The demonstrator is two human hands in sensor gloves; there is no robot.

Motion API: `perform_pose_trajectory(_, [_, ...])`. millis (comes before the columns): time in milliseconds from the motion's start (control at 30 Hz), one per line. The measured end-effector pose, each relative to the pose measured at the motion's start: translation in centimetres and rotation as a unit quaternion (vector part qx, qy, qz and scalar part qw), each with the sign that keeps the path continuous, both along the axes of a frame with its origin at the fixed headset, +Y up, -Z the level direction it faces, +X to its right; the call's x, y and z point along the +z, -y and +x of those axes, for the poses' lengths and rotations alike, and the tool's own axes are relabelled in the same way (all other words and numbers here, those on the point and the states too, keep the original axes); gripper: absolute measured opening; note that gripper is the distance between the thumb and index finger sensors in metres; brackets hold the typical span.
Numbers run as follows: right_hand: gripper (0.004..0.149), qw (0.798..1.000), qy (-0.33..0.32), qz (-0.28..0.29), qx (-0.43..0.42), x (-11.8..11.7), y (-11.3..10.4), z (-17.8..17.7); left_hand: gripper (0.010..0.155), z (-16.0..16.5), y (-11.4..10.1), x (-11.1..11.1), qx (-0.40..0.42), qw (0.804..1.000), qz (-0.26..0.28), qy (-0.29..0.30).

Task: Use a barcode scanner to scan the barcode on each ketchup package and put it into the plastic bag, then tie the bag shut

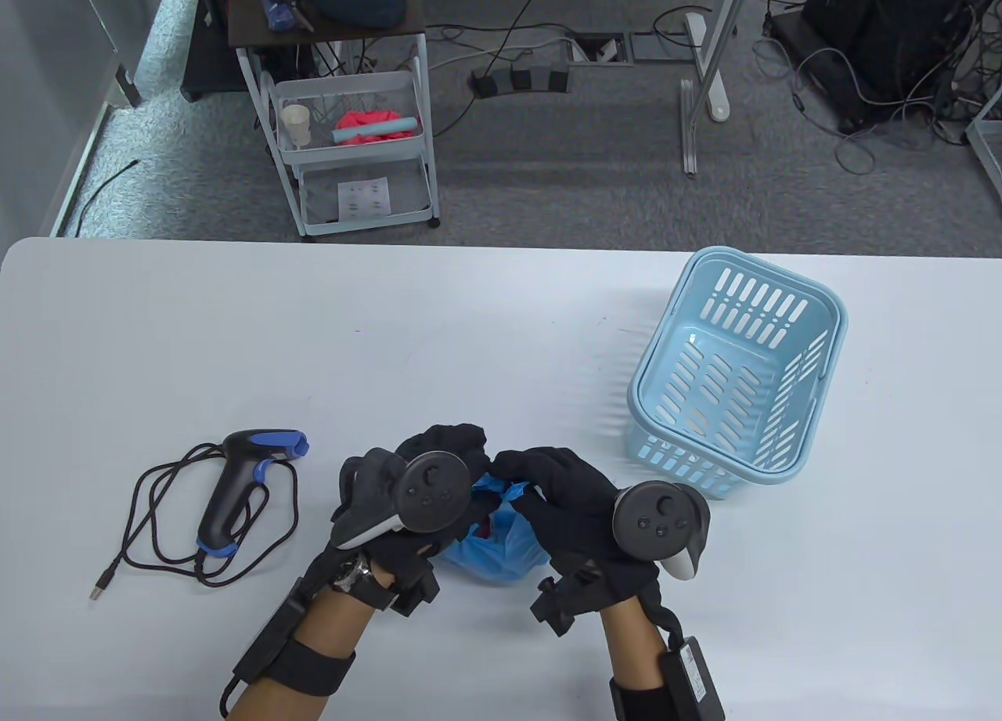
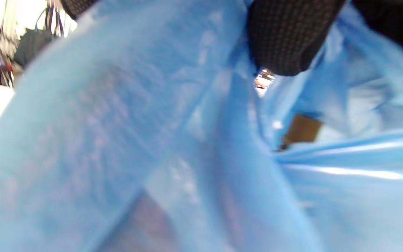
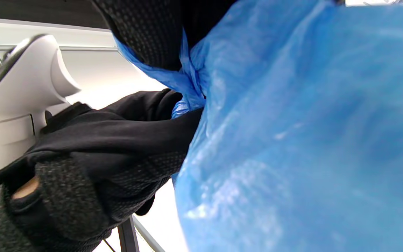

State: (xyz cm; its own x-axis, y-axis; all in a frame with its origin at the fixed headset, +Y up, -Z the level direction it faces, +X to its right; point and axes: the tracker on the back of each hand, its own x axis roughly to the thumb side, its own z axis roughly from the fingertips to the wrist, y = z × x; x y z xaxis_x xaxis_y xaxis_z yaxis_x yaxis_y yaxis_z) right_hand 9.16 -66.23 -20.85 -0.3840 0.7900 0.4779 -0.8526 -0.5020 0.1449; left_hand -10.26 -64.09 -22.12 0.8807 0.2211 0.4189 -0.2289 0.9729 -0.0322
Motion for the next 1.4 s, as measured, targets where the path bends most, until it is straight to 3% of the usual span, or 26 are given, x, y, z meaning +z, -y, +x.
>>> perform_pose_trajectory(133, [0.037,1.000,-0.010,-0.001,0.000,0.0,0.0,0.0,0.045,0.4,-0.1,-0.1,-0.044,0.998,0.035,-0.019])
perform_pose_trajectory(300, [0.036,0.999,-0.034,-0.005,0.006,-0.1,-0.1,0.0,0.049,0.3,0.3,-0.4,-0.042,0.998,0.028,-0.030])
perform_pose_trajectory(500, [0.035,0.999,-0.032,0.000,0.031,-0.1,-0.1,0.1,0.048,-0.4,0.9,-1.1,0.042,0.998,-0.041,-0.017])
perform_pose_trajectory(667, [0.035,0.999,-0.017,0.002,0.048,-0.2,0.1,0.1,0.044,-1.2,0.9,-1.6,0.135,0.985,-0.110,0.013])
perform_pose_trajectory(867, [0.035,0.999,0.009,0.001,0.046,-0.4,0.4,0.4,0.046,-1.8,0.6,-1.4,0.174,0.975,-0.132,0.038])
perform_pose_trajectory(1133, [0.035,0.998,0.027,0.004,0.060,-0.4,0.5,0.4,0.059,-2.3,-0.5,-0.7,0.189,0.972,-0.121,0.062])
perform_pose_trajectory(1400, [0.038,0.998,0.028,0.007,0.054,-0.3,0.4,0.7,0.045,-2.4,-1.8,0.3,0.161,0.984,-0.057,0.053])
